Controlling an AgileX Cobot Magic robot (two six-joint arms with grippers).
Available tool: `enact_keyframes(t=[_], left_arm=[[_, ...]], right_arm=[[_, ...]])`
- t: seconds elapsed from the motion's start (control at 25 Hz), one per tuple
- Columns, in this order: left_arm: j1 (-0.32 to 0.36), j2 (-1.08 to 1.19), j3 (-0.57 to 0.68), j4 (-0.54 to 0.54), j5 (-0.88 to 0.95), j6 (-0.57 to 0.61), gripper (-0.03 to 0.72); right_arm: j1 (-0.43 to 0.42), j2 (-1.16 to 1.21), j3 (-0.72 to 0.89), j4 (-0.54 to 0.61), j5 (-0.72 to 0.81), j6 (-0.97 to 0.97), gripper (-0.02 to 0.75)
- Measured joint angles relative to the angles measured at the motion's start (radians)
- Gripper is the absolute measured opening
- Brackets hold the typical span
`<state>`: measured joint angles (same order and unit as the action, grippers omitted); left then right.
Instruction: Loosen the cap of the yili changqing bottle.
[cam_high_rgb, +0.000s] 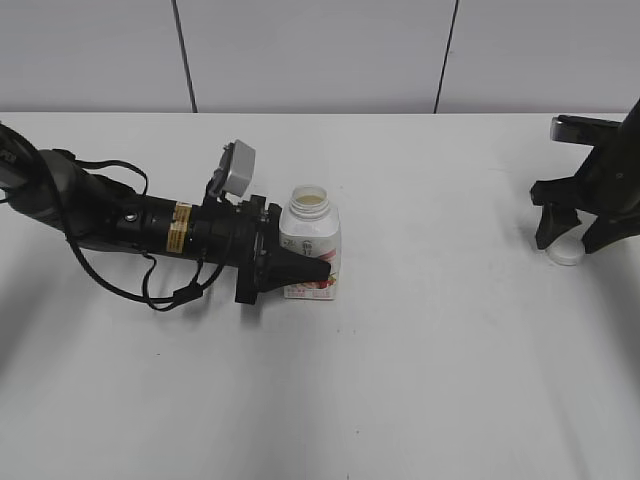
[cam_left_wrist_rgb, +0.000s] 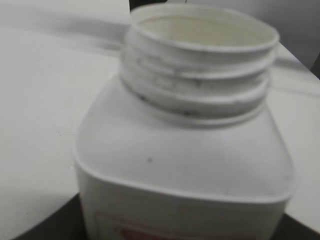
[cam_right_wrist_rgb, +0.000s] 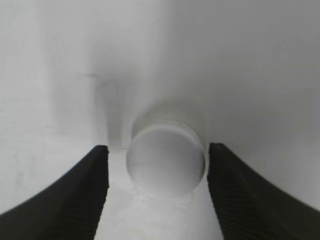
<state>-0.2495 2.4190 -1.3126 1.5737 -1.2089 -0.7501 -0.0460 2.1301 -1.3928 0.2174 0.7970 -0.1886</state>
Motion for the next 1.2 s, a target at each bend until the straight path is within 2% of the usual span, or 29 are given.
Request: enact_keyframes(t=[0.12,0.44,0.76,1.04,1.2], left_arm=[[0.000,0.000,0.000,0.000,-0.001,0.000,0.380],[0.000,0.000,0.000,-0.009,-0.001,-0.001,0.391],[-0.001,0.000,0.000,-0.015,0.000,-0.001,0.452],[-0.001,-0.001,0.000,-0.032,0.000,-0.001,0.533],[-0.001,-0.002,0.000,-0.037,0.000,-0.002,0.550]], right_arm=[[0.000,0.000,0.000,0.000,0.002,0.000,0.547],[0.000,0.000,-0.004,0.000,0.020,0.000,0.563],[0.000,0.000,-0.005,0.000,0.026,0.000,0.564],[0.000,0.000,-0.005,0.000,0.029,0.000,0.564],[0.000,0.000,-0.005,0.000,0.029,0.000,0.564]])
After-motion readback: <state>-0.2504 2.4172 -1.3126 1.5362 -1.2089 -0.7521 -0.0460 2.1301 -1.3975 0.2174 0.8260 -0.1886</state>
